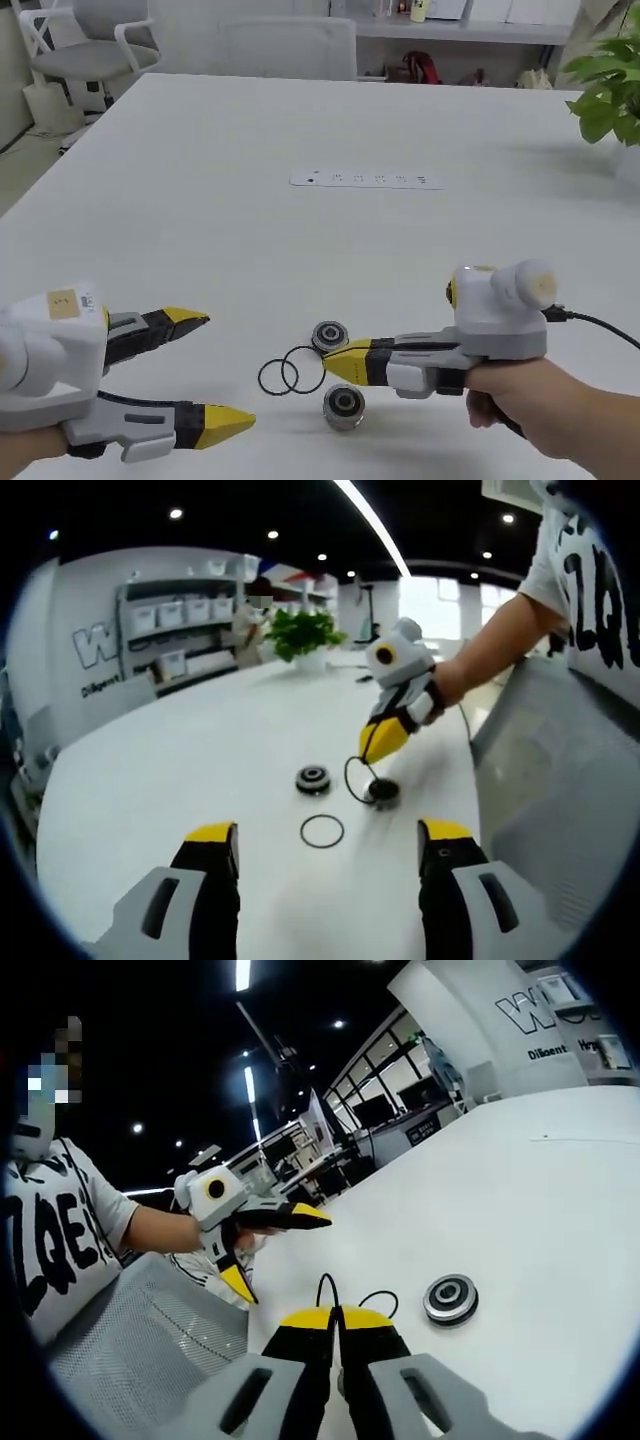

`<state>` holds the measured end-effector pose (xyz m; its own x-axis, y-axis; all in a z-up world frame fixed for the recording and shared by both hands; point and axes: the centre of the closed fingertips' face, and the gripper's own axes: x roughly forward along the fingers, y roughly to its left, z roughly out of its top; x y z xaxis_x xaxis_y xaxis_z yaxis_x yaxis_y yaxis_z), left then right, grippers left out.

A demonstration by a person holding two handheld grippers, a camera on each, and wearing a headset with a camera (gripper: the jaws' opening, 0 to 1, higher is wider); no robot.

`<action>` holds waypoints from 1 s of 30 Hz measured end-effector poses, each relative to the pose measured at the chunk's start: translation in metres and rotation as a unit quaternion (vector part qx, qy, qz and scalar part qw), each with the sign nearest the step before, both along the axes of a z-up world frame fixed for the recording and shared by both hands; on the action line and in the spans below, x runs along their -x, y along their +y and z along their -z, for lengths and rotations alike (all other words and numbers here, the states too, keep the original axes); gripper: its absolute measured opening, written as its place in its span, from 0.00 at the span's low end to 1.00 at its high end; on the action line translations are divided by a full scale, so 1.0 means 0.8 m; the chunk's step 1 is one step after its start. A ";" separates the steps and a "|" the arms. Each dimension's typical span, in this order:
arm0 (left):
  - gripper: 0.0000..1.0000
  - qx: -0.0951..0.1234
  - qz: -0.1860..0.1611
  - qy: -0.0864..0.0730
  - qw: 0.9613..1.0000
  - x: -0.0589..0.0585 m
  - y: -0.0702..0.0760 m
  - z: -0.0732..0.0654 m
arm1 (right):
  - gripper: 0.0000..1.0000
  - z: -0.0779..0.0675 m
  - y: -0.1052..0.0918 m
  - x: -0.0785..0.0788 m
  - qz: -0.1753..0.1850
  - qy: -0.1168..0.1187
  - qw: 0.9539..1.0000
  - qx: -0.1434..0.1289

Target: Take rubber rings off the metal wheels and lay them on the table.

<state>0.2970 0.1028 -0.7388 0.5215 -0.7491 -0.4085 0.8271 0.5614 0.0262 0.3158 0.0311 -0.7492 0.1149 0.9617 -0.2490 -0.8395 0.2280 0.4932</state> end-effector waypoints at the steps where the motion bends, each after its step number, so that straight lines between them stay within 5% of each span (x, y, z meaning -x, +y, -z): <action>1: 0.74 0.000 -0.003 0.000 1.000 0.000 0.002 0.000 | 0.00 0.002 0.001 -0.001 0.001 0.000 1.000 0.002; 30: 0.78 0.001 -0.034 -0.002 0.999 -0.002 0.025 0.003 | 0.00 0.036 0.033 -0.019 0.046 0.021 0.998 0.030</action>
<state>0.2990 0.1231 -0.7410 0.5723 -0.7132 -0.4047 0.7875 0.6156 0.0288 0.3314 0.0573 -0.7781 0.1892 0.9306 -0.3132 -0.7924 0.3331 0.5110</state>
